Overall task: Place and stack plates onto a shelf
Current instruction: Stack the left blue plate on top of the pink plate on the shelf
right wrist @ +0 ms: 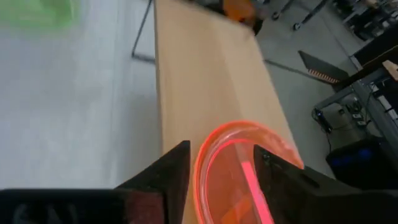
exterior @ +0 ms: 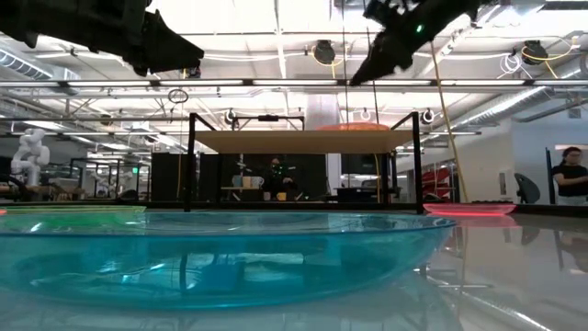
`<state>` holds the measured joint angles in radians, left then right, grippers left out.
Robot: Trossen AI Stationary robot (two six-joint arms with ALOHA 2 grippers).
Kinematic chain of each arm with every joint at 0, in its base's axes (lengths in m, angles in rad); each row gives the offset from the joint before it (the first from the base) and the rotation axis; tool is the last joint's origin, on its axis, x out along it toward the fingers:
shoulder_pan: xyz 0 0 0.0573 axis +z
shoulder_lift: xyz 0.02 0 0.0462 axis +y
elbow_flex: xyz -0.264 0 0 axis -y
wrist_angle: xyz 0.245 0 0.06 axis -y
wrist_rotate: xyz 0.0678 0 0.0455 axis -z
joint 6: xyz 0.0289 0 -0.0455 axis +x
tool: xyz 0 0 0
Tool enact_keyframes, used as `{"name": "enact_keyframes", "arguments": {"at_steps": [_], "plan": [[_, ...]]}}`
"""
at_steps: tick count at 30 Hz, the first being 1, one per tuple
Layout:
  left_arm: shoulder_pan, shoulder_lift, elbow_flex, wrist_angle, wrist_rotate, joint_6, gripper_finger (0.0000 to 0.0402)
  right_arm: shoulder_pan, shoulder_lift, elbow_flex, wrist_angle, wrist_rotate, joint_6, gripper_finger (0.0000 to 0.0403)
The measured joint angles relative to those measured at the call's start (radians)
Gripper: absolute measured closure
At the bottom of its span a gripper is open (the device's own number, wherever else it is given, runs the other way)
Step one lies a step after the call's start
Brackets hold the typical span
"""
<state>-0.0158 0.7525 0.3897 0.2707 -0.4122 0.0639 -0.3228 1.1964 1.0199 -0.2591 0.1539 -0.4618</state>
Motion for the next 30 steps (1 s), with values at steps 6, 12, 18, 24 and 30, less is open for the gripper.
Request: {"name": "enact_keyframes", "arguments": {"at_steps": [6, 12, 18, 24, 30], "plan": [[-0.002, 0.0, 0.0, -0.003, 0.025, -0.026, 0.0188, 0.059, -0.117, 0.0, -0.017, -0.138, 0.168, 0.0239], [-0.04, 0.016, 0.0, -0.015, 0.029, -0.039, 0.0188, 0.163, -0.189, -0.112, 0.067, -0.234, 0.241, 0.0242], [-0.074, 0.08, 0.024, -0.014, 0.027, 0.006, 0.0188, 0.273, -0.236, -0.321, 0.356, -0.234, 0.245, 0.0242], [-0.117, 0.181, 0.099, -0.053, 0.028, 0.01, 0.0188, 0.347, -0.245, -0.509, 0.753, -0.233, 0.253, 0.0243], [-0.171, 0.328, 0.267, -0.221, 0.027, -0.03, 0.0188, 0.36, -0.252, -0.582, 0.931, -0.231, 0.205, 0.0243]]}}
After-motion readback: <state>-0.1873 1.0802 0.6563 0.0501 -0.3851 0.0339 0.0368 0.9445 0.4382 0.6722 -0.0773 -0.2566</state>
